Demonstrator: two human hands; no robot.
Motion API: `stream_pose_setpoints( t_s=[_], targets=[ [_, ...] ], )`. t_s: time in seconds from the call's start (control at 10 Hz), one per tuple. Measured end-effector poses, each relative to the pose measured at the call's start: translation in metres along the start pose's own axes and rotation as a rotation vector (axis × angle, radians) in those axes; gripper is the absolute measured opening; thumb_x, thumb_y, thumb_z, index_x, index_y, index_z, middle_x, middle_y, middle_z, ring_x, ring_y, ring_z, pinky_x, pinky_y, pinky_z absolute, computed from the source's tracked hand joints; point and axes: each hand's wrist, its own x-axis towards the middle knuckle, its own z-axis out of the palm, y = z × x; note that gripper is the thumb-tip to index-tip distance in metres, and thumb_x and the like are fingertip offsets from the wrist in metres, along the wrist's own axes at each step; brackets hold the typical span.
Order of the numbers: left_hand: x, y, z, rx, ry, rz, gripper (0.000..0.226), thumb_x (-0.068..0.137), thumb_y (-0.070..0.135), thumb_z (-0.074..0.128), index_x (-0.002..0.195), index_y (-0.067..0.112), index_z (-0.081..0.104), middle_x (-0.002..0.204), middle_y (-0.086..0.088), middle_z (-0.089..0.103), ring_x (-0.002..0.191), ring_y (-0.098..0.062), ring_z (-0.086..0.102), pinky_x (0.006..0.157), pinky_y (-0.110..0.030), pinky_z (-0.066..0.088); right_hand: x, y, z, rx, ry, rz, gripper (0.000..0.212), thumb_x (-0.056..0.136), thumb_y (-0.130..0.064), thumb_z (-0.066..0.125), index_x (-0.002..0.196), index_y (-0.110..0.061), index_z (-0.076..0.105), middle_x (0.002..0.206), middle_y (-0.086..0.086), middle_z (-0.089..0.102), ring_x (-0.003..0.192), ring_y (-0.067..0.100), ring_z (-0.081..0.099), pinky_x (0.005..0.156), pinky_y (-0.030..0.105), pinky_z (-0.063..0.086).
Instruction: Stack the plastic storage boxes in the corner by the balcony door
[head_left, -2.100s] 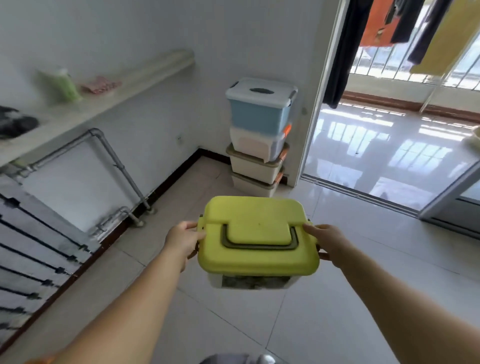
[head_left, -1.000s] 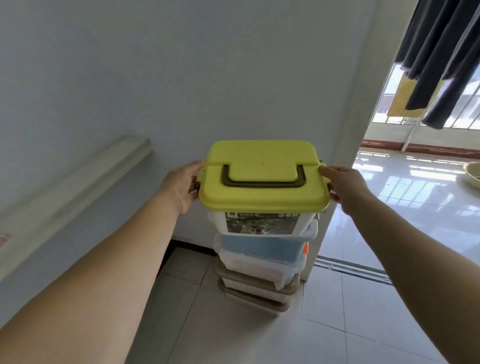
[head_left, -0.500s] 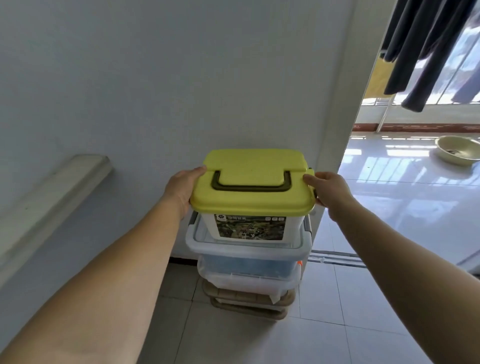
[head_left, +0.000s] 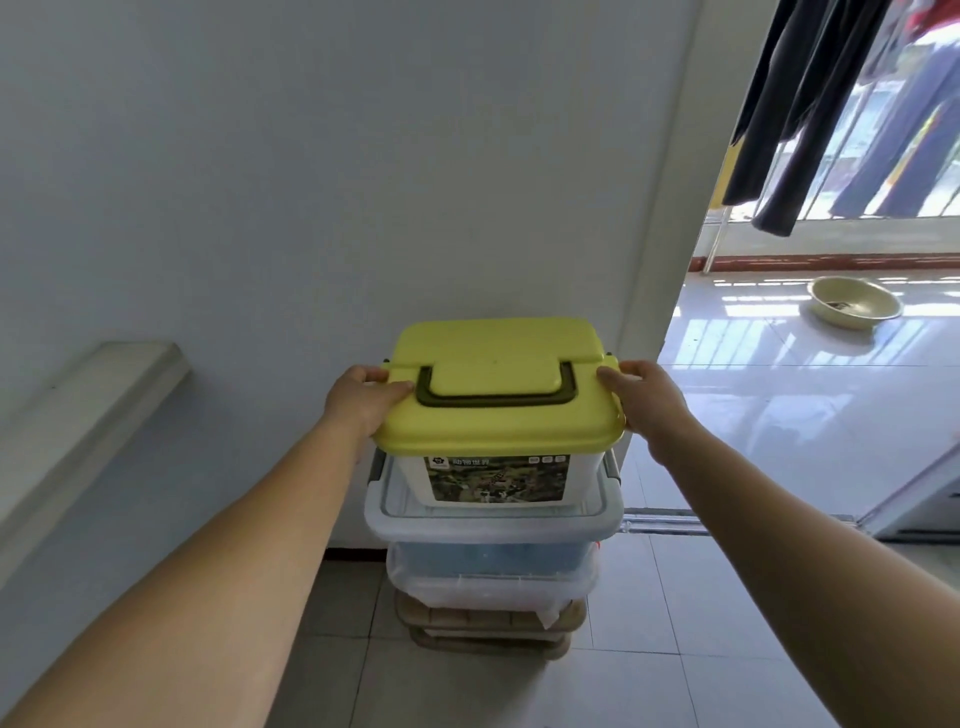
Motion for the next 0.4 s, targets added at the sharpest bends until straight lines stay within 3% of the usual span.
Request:
stream_pose_setpoints(
  t_s=[0.1, 0.2, 0.4],
  targets=[
    [0.004, 0.001, 0.002, 0.027, 0.000, 0.005, 0.051, 0.079, 0.027, 0.071, 0.124, 0.013, 0.053, 0.133, -0.013, 0.053, 0.116, -0.029, 0.052, 0.090, -0.036, 0.044, -0.002, 0.000, 0.001, -0.003, 0.011, 0.002, 0.048, 0.088, -0.036, 0.057, 0.130, -0.012, 0.051, 0.127, 0.011, 0.058, 0.111, 0.029, 0.057, 0.095, 0.050, 0.049],
    [0.007, 0.004, 0.001, 0.051, -0.017, -0.014, 0.054, 0.078, 0.026, 0.072, 0.125, 0.011, 0.051, 0.133, -0.014, 0.052, 0.118, -0.031, 0.052, 0.099, -0.041, 0.046, -0.004, 0.000, 0.001, -0.009, 0.022, 0.005, 0.050, 0.088, -0.037, 0.058, 0.130, -0.012, 0.051, 0.128, 0.011, 0.058, 0.113, 0.030, 0.057, 0.097, 0.051, 0.048],
    [0.012, 0.012, -0.002, 0.172, -0.060, 0.023, 0.049, 0.080, 0.021, 0.069, 0.124, 0.006, 0.051, 0.131, -0.017, 0.054, 0.117, -0.032, 0.053, 0.097, -0.041, 0.046, -0.001, -0.007, -0.002, -0.185, 0.094, -0.066, 0.053, 0.086, -0.038, 0.059, 0.130, -0.010, 0.052, 0.129, 0.012, 0.059, 0.116, 0.029, 0.057, 0.100, 0.050, 0.045]
  ],
)
